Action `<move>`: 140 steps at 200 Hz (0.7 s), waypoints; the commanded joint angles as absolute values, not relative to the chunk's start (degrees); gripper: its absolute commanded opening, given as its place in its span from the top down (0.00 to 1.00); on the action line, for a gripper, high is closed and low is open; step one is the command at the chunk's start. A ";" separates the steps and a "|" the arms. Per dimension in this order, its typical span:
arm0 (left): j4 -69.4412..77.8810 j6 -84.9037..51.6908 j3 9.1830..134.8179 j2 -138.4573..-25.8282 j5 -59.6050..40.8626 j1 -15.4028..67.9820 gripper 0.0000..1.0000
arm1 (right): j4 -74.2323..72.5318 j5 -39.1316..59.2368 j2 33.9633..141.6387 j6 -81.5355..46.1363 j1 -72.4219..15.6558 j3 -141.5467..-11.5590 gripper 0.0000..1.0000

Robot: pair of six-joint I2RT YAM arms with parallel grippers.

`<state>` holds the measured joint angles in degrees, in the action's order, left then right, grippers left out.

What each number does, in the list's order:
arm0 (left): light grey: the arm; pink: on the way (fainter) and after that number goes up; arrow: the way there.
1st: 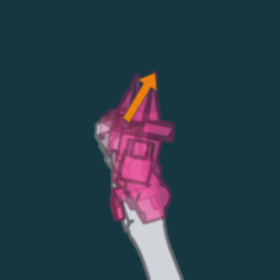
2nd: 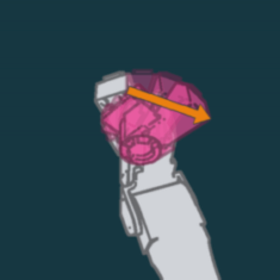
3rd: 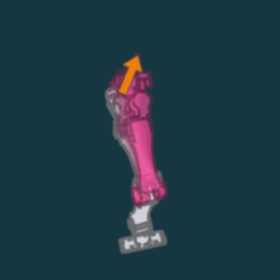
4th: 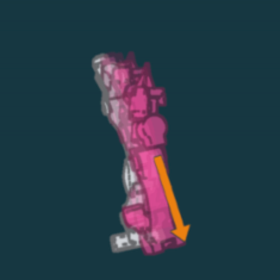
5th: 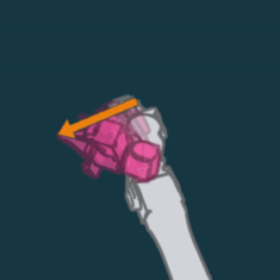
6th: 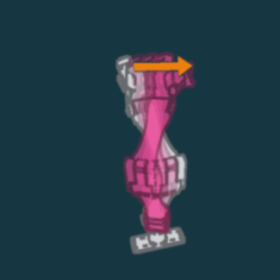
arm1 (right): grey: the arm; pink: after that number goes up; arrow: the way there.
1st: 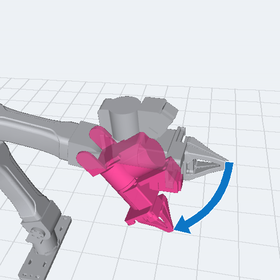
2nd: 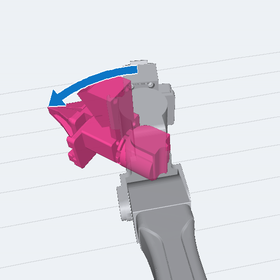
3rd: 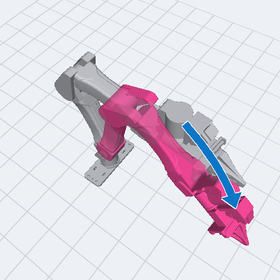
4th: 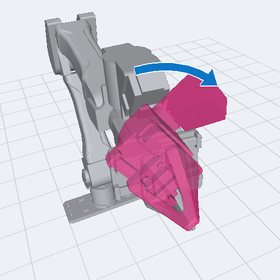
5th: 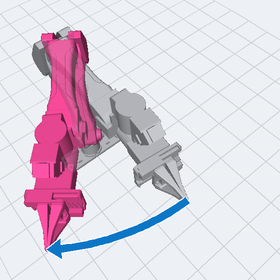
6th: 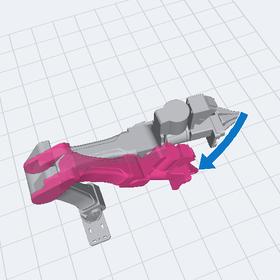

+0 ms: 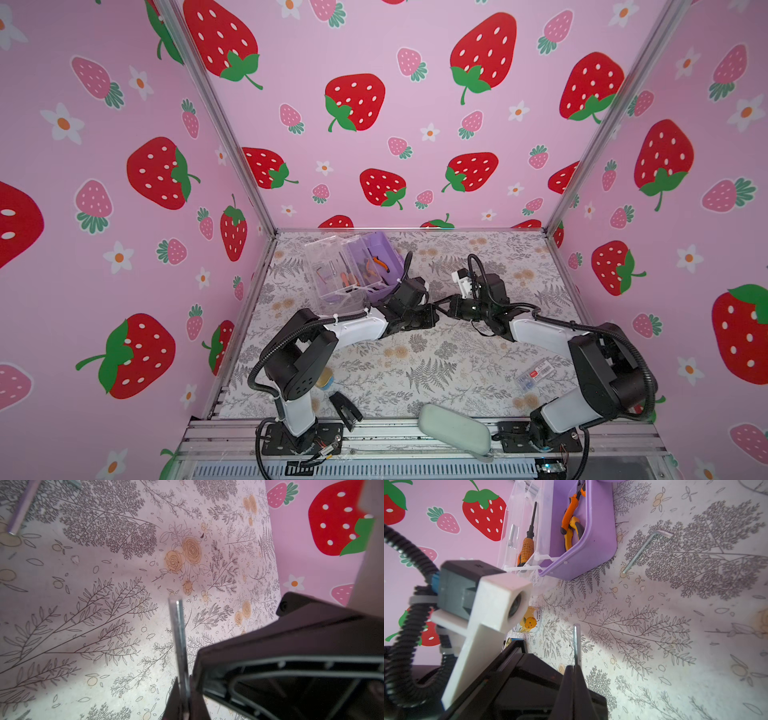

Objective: Pack the tool kit

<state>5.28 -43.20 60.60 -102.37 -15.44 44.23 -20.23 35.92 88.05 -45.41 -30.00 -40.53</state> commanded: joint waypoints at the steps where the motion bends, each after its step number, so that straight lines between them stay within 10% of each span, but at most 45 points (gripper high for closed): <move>1: 4.24 -42.20 62.61 -101.28 -14.85 44.04 1.00 | -20.33 35.27 86.44 -45.74 -30.10 -39.64 1.00; 44: -3.93 -39.07 62.07 -95.71 -11.38 42.00 1.00 | -19.39 32.25 82.64 -44.91 -29.11 -39.31 0.66; 140: -39.06 -30.20 72.24 -82.26 18.97 23.64 1.00 | -16.12 29.70 78.18 -39.38 -24.98 -35.08 0.60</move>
<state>-28.77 -31.99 70.37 -81.23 11.22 27.42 -17.43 30.00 77.93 -41.32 -25.52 -36.45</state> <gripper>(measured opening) 0.086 0.399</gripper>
